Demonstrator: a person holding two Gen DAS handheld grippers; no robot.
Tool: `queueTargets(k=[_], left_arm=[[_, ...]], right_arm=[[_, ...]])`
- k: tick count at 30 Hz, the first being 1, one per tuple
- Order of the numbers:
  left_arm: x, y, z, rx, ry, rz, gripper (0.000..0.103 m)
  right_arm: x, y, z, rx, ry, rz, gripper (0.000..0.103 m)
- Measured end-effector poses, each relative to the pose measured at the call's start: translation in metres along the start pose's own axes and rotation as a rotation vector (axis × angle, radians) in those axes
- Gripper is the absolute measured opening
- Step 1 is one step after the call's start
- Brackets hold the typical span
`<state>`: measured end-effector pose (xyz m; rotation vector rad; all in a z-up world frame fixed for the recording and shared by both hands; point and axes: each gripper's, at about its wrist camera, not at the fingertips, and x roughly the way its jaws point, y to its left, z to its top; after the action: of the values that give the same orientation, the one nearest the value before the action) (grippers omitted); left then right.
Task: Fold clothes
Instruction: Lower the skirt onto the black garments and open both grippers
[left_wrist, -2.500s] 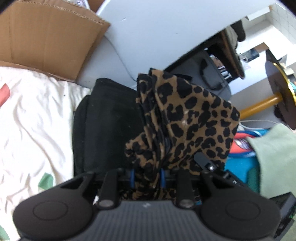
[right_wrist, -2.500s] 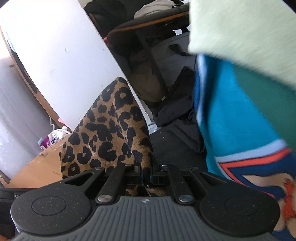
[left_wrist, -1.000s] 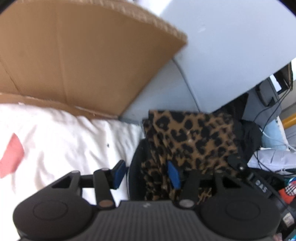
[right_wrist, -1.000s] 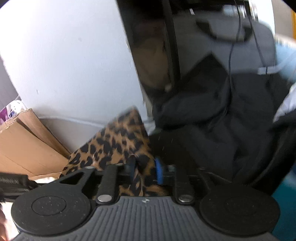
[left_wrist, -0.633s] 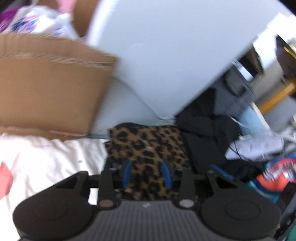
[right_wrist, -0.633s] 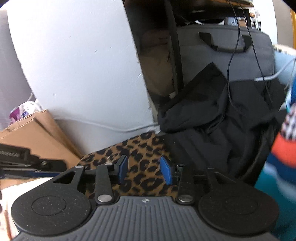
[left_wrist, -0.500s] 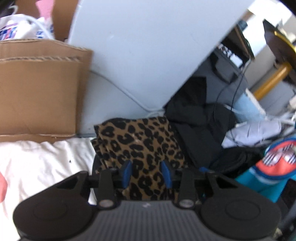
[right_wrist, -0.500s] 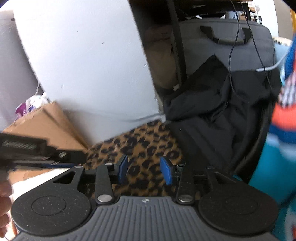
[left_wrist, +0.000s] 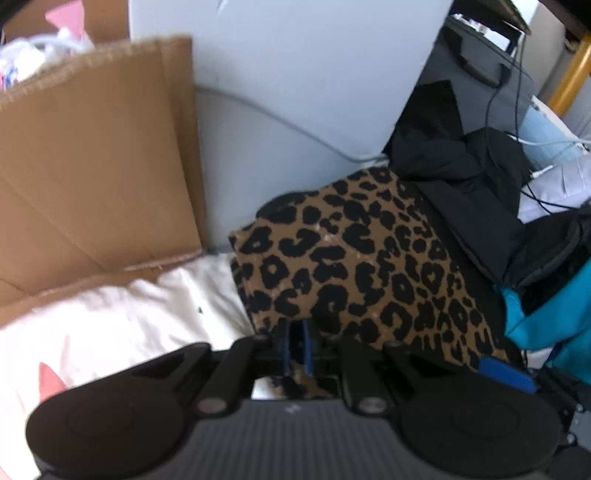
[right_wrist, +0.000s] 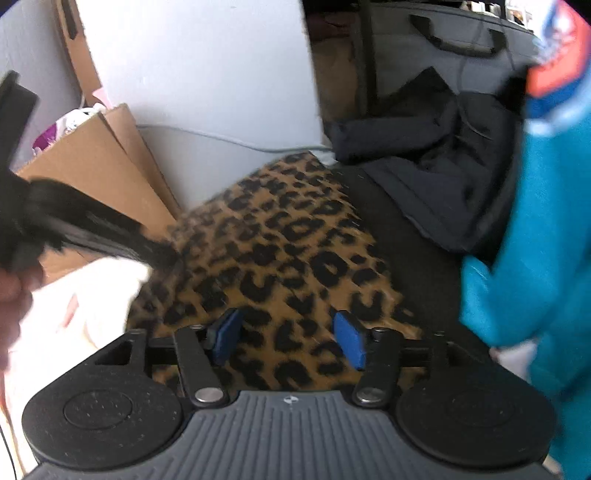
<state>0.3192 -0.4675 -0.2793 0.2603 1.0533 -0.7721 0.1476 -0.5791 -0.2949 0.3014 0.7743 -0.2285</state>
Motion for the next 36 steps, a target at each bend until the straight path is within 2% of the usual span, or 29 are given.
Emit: queueTargets(k=[6, 10, 17, 23, 27, 30, 35, 36], left_arm=[[-0.034, -0.012, -0.009, 0.049, -0.025, -0.131, 0.012], [-0.049, -0.024, -0.024, 0.065, -0.031, -0.174, 0.012], [-0.042, -0.035, -0.048, 0.042, -0.008, -0.19, 0.013], [-0.031, -0.033, -0.068, 0.023, 0.011, -0.154, 0.014], [-0.031, -0.03, -0.081, -0.003, 0.034, -0.148, 0.015], [-0.032, -0.033, -0.091, 0.005, 0.05, -0.137, 0.02], [-0.035, -0.032, -0.097, -0.034, 0.098, -0.132, 0.037], [-0.036, -0.032, -0.097, -0.046, 0.11, -0.132, 0.044]], right_arm=[[-0.028, -0.024, -0.02, 0.048, 0.021, -0.064, 0.064], [-0.051, -0.026, -0.025, 0.089, -0.008, -0.038, 0.063], [-0.054, -0.009, -0.028, 0.101, -0.008, 0.008, 0.063], [-0.041, -0.002, -0.036, 0.067, 0.014, -0.016, 0.063], [-0.038, -0.004, -0.042, 0.064, 0.06, -0.031, 0.063], [-0.038, -0.002, -0.047, 0.048, 0.097, -0.045, 0.063], [-0.039, -0.003, -0.056, 0.107, 0.141, -0.059, 0.063], [-0.041, -0.002, -0.057, 0.108, 0.141, -0.062, 0.063]])
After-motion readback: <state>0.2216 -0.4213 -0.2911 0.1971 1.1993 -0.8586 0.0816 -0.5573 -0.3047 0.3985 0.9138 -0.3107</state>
